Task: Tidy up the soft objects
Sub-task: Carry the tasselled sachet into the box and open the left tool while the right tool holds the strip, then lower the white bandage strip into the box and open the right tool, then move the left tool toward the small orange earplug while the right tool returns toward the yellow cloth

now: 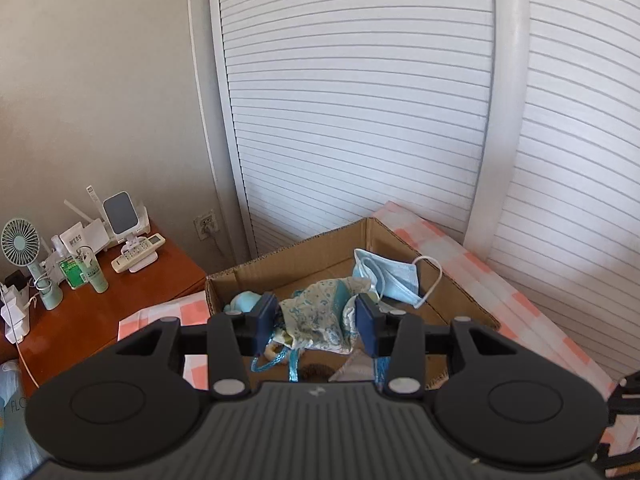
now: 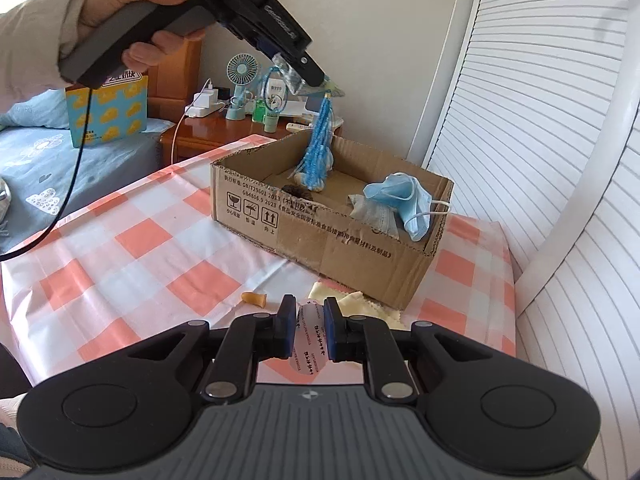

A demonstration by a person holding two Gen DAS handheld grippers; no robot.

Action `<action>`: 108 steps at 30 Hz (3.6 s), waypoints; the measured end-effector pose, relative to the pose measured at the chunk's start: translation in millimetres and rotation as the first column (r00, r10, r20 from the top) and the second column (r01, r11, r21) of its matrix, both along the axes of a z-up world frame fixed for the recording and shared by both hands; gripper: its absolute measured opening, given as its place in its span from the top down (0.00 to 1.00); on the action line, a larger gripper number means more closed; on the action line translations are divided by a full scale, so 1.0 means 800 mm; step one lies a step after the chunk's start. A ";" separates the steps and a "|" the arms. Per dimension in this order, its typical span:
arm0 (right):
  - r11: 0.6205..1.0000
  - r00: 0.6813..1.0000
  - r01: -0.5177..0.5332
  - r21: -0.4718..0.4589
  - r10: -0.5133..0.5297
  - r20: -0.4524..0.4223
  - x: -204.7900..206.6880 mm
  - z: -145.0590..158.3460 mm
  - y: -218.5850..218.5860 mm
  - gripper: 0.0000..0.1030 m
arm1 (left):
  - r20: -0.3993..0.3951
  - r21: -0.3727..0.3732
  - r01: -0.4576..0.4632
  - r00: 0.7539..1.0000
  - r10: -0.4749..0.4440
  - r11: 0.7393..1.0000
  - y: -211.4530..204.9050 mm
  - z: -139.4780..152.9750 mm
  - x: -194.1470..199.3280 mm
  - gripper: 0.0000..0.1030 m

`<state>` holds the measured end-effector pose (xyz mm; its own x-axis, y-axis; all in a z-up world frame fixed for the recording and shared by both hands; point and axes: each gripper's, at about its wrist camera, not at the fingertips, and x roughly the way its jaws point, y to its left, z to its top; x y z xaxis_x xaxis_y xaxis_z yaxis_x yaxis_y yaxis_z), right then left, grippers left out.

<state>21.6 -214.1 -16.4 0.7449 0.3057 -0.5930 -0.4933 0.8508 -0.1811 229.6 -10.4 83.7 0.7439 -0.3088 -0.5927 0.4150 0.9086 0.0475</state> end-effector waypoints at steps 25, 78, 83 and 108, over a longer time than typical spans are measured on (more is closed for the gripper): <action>0.999 1.000 0.009 0.037 -0.010 0.015 0.070 0.030 0.017 0.83 | 0.018 -0.030 -0.144 0.989 0.145 0.989 0.041 -0.053 -0.057 0.02; 0.968 0.972 0.229 0.105 -0.221 -0.085 0.127 0.027 0.033 0.03 | -0.100 -0.031 -0.238 0.967 0.234 0.971 0.062 -0.093 -0.225 0.02; 0.950 0.954 0.288 0.123 -0.274 -0.120 0.110 0.000 0.015 0.02 | -0.103 -0.022 -0.229 0.969 0.226 0.973 0.055 -0.094 -0.227 0.02; 0.940 0.928 0.339 0.044 -0.326 -0.181 0.039 -0.108 -0.008 0.00 | -0.234 0.072 -0.112 0.964 0.126 0.991 -0.018 -0.159 -0.161 0.02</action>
